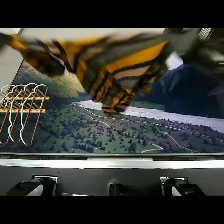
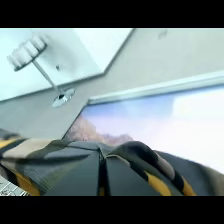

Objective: Fold the clothes and pants, and hang the long-sleeved shirts on hangers.

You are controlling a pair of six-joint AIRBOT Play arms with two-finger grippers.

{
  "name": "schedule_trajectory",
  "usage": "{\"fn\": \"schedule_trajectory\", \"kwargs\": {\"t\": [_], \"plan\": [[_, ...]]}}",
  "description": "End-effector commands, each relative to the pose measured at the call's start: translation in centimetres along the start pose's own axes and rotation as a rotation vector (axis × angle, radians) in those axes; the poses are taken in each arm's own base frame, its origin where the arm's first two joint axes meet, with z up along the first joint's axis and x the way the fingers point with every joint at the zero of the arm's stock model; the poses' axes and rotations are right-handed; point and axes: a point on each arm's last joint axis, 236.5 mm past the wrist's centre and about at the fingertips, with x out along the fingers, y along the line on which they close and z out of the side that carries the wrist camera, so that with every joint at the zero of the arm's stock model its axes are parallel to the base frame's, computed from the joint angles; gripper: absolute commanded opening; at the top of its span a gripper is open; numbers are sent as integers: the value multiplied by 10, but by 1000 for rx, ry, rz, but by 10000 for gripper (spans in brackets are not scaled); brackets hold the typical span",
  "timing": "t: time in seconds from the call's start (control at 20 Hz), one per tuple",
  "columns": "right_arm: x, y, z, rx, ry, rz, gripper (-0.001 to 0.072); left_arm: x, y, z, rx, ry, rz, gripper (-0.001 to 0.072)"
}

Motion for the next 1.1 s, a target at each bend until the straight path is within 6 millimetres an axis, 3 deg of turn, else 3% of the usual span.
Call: {"fn": "schedule_trajectory", "kwargs": {"t": [0.0,0.15,0.25,0.4,0.55,0.65,0.8,0.95,1.05], "plan": [[-97,44,28,-147,-52,-105,32,-89,-35,39,85,-177,-21,21],[-154,74,40,-193,-139,-142,32,-141,-45,36,125,-229,-12,21],[-167,84,54,-167,-218,-131,32,-161,-52,38,133,-266,-25,21],[-143,67,69,-132,-240,-138,33,-152,-49,36,84,-246,-24,22],[-72,17,64,-31,-145,-158,34,-101,-28,11,38,-118,-4,21],[-6,-27,31,108,4,-151,34,-51,-4,-24,-15,22,23,21],[85,-106,-56,345,281,-169,34,22,48,-91,-116,237,117,21],[137,-173,-170,509,575,-219,34,79,101,-175,-218,465,221,22],[159,-199,-249,543,747,-243,34,102,127,-229,-272,602,271,22]]}}
